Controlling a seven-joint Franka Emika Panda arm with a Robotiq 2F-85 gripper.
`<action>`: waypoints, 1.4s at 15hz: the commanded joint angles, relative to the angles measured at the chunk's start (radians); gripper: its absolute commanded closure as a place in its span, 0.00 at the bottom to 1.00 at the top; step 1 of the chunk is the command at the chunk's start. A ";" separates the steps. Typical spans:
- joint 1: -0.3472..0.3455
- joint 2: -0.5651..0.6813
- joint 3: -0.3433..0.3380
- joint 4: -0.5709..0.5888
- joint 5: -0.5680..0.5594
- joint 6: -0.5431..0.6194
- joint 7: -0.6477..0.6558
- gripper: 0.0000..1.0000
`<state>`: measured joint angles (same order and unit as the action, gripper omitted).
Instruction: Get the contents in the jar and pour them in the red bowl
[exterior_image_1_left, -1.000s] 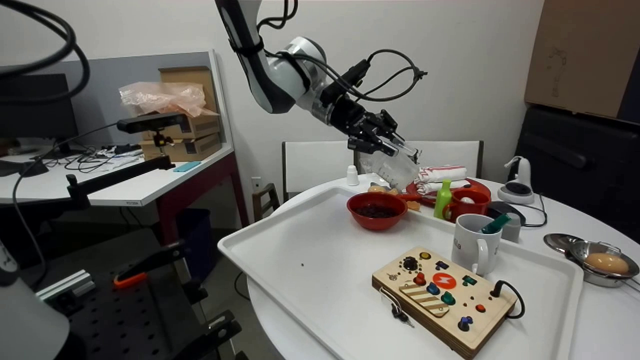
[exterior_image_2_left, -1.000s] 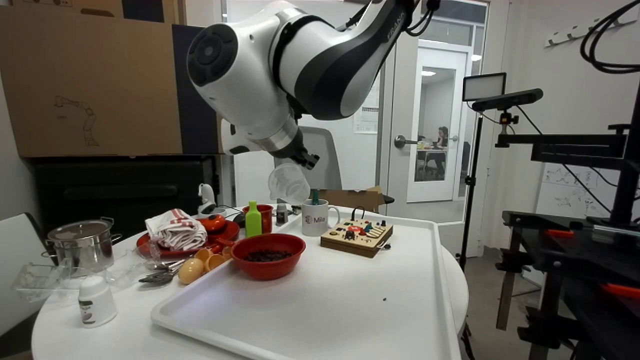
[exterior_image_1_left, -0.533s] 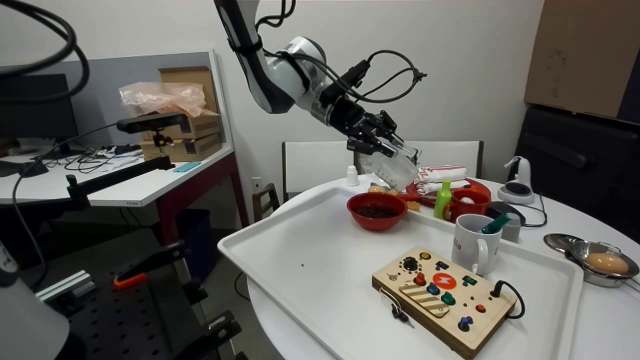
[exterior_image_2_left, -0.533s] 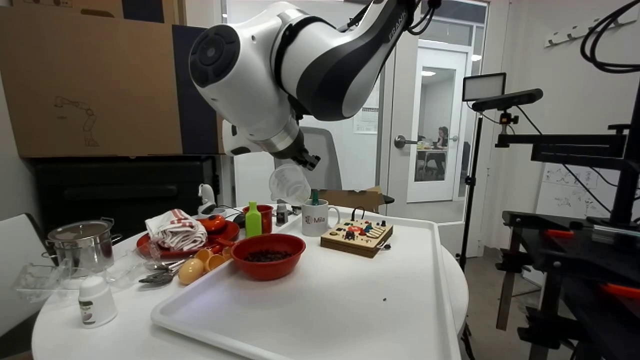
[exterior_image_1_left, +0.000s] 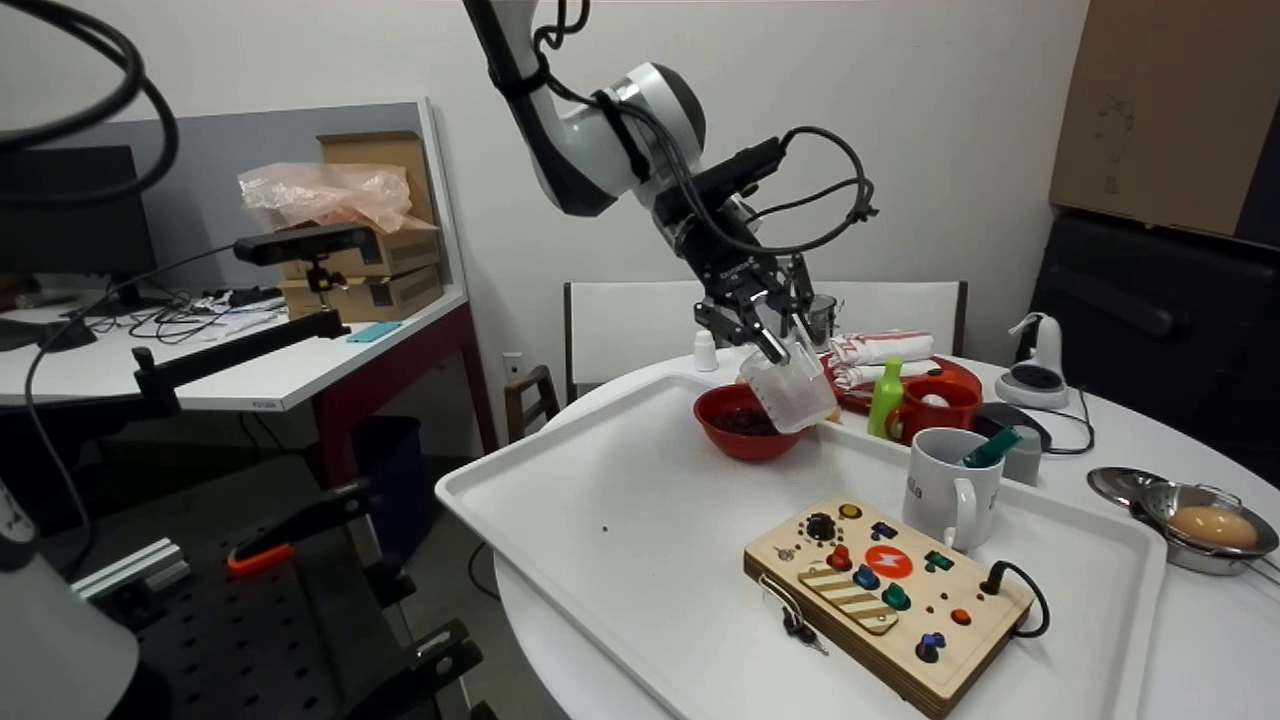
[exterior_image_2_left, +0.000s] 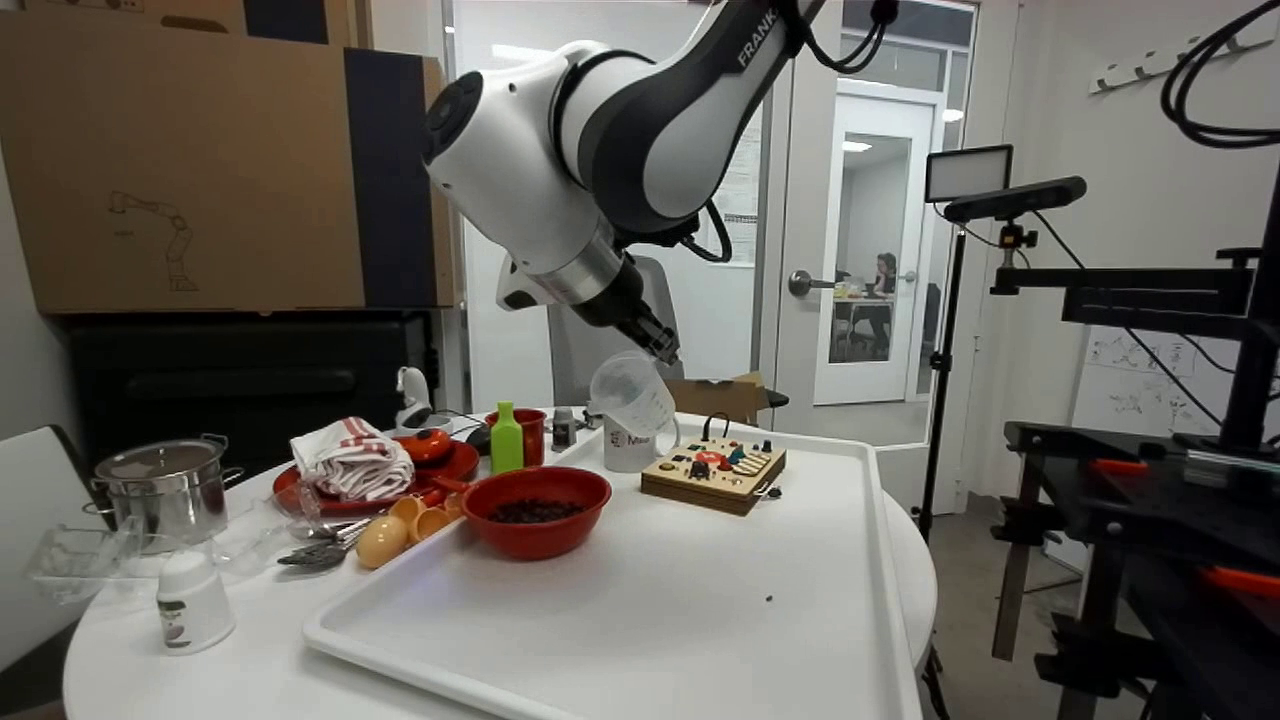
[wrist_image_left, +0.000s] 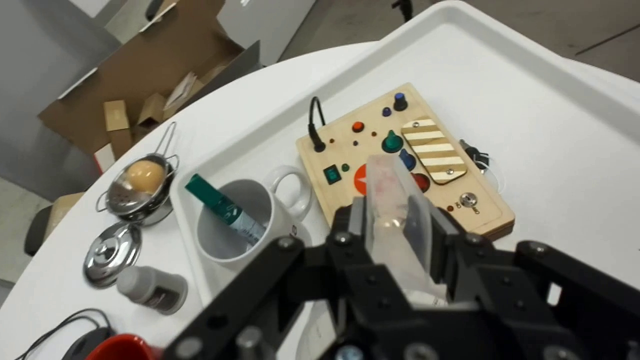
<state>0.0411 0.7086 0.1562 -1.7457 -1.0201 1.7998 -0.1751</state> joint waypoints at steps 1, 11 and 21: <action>-0.047 0.016 -0.036 0.043 0.146 0.048 0.004 0.93; -0.073 -0.001 -0.065 0.023 0.292 0.163 0.020 0.93; -0.073 0.055 -0.131 0.041 0.631 0.525 0.034 0.93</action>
<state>-0.0386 0.7535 0.0497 -1.7150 -0.4527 2.2522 -0.1520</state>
